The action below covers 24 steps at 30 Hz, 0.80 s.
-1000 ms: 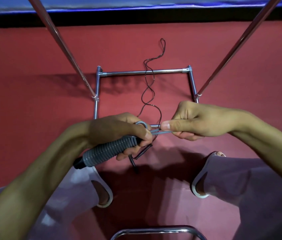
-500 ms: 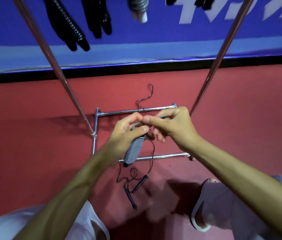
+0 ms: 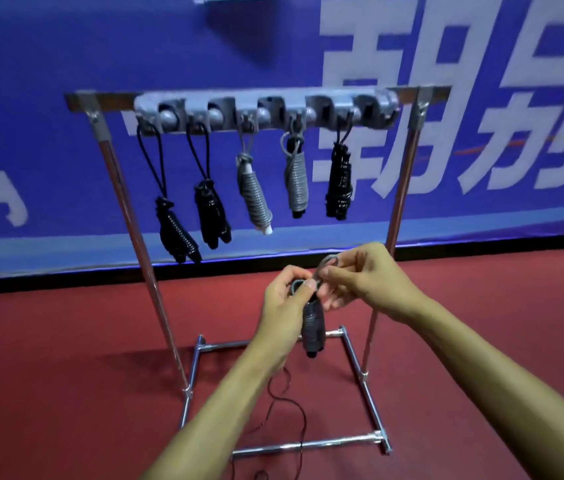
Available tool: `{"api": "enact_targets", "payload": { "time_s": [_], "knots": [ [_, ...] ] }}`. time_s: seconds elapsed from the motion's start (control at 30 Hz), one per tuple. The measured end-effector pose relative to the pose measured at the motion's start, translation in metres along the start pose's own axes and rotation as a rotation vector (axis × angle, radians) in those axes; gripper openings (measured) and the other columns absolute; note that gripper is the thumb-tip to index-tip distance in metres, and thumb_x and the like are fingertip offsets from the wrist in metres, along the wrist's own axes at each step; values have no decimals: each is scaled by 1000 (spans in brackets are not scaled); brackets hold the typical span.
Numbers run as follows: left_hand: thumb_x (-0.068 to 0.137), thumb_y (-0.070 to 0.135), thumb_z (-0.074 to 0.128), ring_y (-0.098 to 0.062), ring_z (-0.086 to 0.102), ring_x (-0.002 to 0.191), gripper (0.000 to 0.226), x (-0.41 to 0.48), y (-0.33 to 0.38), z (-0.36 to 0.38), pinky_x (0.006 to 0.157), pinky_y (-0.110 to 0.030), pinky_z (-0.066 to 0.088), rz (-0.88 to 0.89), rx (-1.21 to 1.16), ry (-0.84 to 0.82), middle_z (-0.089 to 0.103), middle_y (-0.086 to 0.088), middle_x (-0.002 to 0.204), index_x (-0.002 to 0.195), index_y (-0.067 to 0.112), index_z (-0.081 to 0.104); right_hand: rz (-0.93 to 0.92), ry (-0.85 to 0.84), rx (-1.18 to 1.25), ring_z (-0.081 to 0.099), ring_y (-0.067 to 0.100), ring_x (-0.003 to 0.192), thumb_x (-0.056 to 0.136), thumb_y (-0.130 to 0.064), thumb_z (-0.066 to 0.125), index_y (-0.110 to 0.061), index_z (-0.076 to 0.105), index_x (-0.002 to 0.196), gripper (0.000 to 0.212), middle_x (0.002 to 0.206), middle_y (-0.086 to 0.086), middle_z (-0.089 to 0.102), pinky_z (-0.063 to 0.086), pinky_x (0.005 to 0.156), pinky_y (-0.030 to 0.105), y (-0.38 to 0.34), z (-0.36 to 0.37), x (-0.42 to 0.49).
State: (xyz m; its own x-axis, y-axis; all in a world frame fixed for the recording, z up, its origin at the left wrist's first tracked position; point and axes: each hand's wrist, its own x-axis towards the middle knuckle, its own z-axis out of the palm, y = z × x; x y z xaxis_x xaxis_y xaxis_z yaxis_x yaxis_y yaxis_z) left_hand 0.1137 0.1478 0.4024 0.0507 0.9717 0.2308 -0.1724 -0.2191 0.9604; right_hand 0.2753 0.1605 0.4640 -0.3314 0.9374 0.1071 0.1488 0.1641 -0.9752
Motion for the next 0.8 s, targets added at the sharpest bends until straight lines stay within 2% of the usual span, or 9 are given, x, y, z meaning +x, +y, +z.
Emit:
{"api": "enact_targets", "payload": {
  "time_s": [0.13, 0.23, 0.3, 0.4, 0.43, 0.53, 0.63, 0.7, 0.8],
  "knots": [
    [83, 34, 72, -11, 54, 67, 22, 23, 32, 25, 67, -36, 49, 158, 278, -53, 62, 5, 70, 81, 18, 57, -11, 34, -131, 73, 31, 62, 95, 1, 66, 16, 69, 85, 19, 75, 30, 71, 62, 61, 36, -43, -31, 8],
    [87, 27, 72, -14, 60, 71, 18, 45, 61, 38, 72, -39, 52, 181, 261, -106, 70, -6, 74, 78, 14, 65, 12, 18, -130, 73, 33, 63, 97, -1, 65, 17, 65, 83, 23, 76, 31, 70, 63, 62, 36, -66, -57, 10],
    [93, 18, 72, -15, 61, 75, 18, 60, 77, 47, 74, -40, 53, 184, 216, -91, 70, -15, 78, 81, 6, 68, -8, 33, -98, 73, 34, 65, 96, -5, 68, 6, 62, 73, 27, 75, 29, 71, 63, 65, 36, -78, -73, 11],
    [95, 20, 70, -19, 59, 77, 19, 84, 93, 70, 74, -48, 55, 205, 153, -22, 67, -25, 83, 82, 6, 69, -115, 146, -17, 70, 34, 65, 93, -7, 72, 3, 67, 74, 23, 73, 24, 70, 62, 65, 33, -89, -95, 15],
    [95, 19, 69, -18, 60, 74, 18, 92, 97, 80, 70, -46, 54, 203, 124, 2, 67, -22, 79, 81, 8, 69, -163, 203, 17, 70, 31, 63, 92, -7, 73, 7, 68, 82, 18, 74, 23, 71, 60, 61, 30, -91, -101, 19],
    [97, 11, 67, -8, 59, 60, 16, 120, 116, 113, 56, -22, 47, 192, 44, 102, 68, -2, 68, 81, 8, 69, -264, 336, 122, 70, 23, 59, 91, -5, 73, 11, 65, 97, 19, 78, 21, 73, 56, 56, 26, -97, -118, 35],
    [96, 14, 69, -11, 64, 66, 16, 148, 127, 135, 66, -30, 53, 195, 20, 154, 71, -2, 71, 84, 4, 72, -290, 403, 150, 67, 18, 58, 96, -3, 66, 5, 68, 95, 8, 76, 14, 71, 54, 53, 23, -103, -132, 53],
    [95, 19, 70, -12, 65, 69, 17, 165, 129, 144, 71, -35, 54, 202, 59, 191, 73, 0, 71, 81, 10, 73, -285, 488, 122, 63, 16, 57, 98, -6, 65, 2, 69, 93, 11, 73, 11, 69, 51, 50, 22, -105, -138, 69],
    [95, 21, 71, -3, 56, 59, 22, 187, 128, 157, 59, -22, 46, 209, 83, 300, 67, 6, 64, 73, 15, 71, -267, 619, 113, 59, 11, 53, 98, -9, 65, -3, 71, 84, 16, 69, 7, 67, 49, 51, 24, -107, -144, 93]
  ]
}}
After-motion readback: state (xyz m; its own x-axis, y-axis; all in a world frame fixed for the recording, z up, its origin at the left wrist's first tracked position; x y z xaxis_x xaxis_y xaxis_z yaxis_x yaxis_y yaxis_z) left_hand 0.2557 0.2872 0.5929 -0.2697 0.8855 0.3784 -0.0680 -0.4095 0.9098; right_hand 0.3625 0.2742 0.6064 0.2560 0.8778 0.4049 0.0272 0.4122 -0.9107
